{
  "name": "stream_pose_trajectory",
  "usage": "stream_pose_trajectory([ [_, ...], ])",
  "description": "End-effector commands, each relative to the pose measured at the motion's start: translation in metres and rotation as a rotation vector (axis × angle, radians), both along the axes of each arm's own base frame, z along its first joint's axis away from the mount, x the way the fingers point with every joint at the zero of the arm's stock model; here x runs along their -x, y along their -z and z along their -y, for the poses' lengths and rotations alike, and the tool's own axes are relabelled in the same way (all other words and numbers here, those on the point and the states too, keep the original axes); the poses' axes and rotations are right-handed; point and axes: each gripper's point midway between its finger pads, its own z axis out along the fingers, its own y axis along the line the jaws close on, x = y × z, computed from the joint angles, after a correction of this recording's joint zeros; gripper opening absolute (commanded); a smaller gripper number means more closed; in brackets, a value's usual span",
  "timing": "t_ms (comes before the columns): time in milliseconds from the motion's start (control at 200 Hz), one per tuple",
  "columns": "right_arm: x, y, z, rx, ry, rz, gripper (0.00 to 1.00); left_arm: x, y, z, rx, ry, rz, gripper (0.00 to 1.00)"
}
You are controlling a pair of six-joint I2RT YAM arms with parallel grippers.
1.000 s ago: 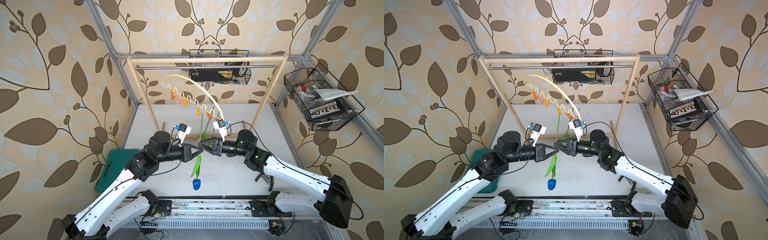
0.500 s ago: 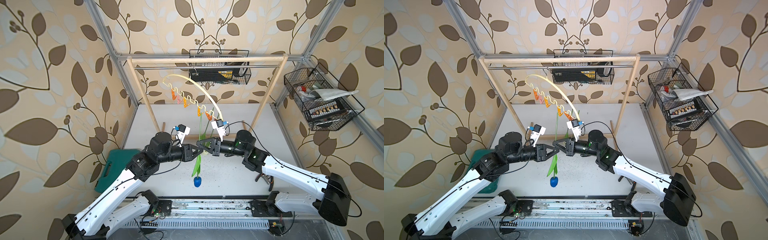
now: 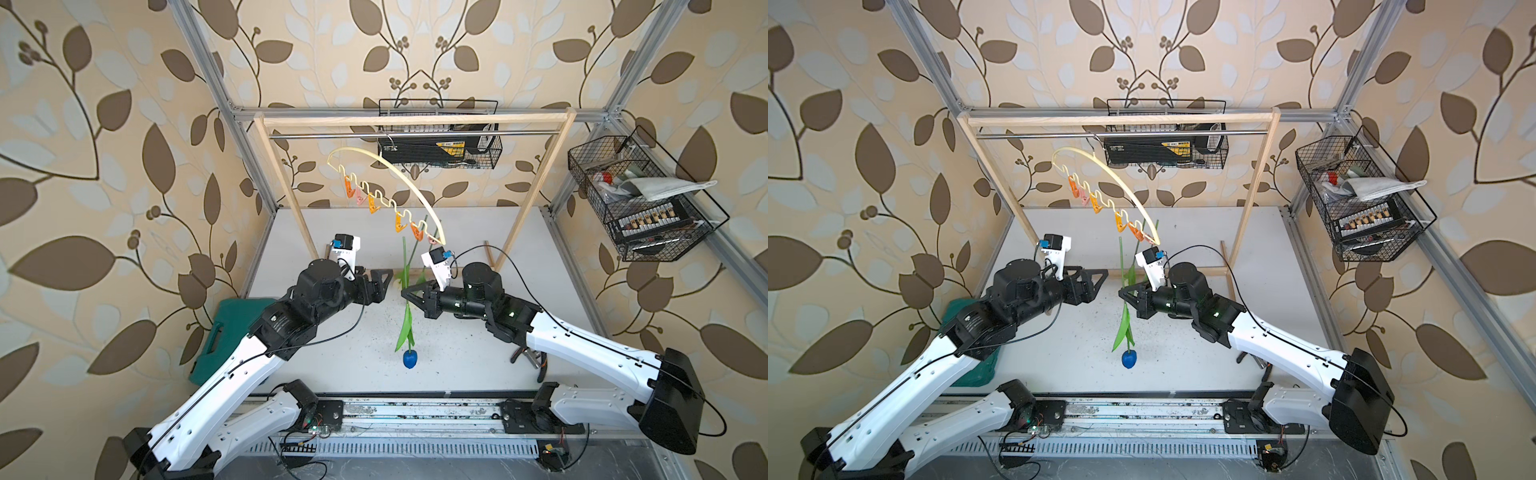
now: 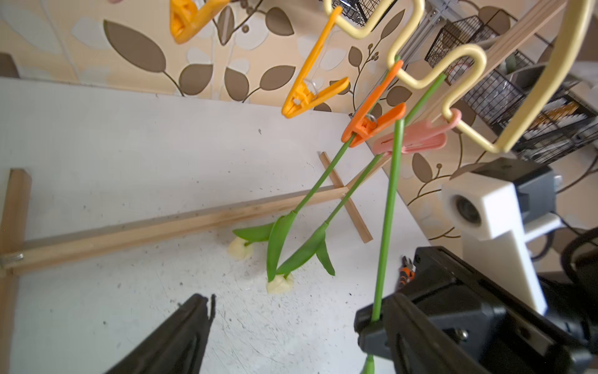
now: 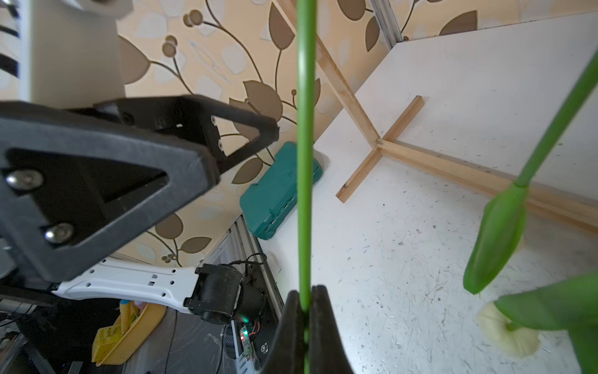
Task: Dry the flowers on a clothes hanger
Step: Pick up the flower at the center of the board, then open the clamp at the hanger.
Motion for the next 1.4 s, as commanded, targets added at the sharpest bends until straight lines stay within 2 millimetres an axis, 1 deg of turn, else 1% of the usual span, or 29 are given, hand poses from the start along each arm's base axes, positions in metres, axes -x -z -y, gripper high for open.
stream_pose_trajectory([
  [0,-0.004,0.025,0.004,0.094,0.027,0.003,0.0,-0.022,-0.032,0.013,-0.054,0.028,0.188,0.85],
  [175,-0.007,0.04,0.004,0.139,0.032,-0.018,0.0,-0.039,-0.052,0.018,-0.084,0.02,0.277,0.85],
  [395,-0.01,0.055,0.0,0.162,0.027,-0.037,0.0,-0.056,-0.052,0.021,-0.125,0.029,0.333,0.83],
  [545,-0.01,0.056,-0.003,0.155,0.015,-0.043,0.0,-0.062,-0.054,0.026,-0.143,0.062,0.408,0.8],
  [745,-0.008,0.056,-0.008,0.143,-0.005,-0.055,0.0,-0.075,-0.055,0.022,-0.121,0.079,0.476,0.8],
  [850,-0.007,0.058,-0.008,0.144,-0.011,-0.061,0.0,-0.081,-0.054,0.024,-0.116,0.091,0.471,0.8],
  [1070,-0.007,0.059,-0.011,0.15,-0.024,-0.062,0.0,-0.086,-0.053,0.033,-0.109,0.121,0.474,0.79],
  [1230,-0.008,0.06,-0.013,0.149,-0.032,-0.065,0.0,-0.093,-0.052,0.035,-0.122,0.114,0.477,0.79],
  [1395,-0.008,0.06,-0.013,0.148,-0.035,-0.068,0.0,-0.1,-0.056,0.035,-0.139,0.098,0.492,0.8],
])
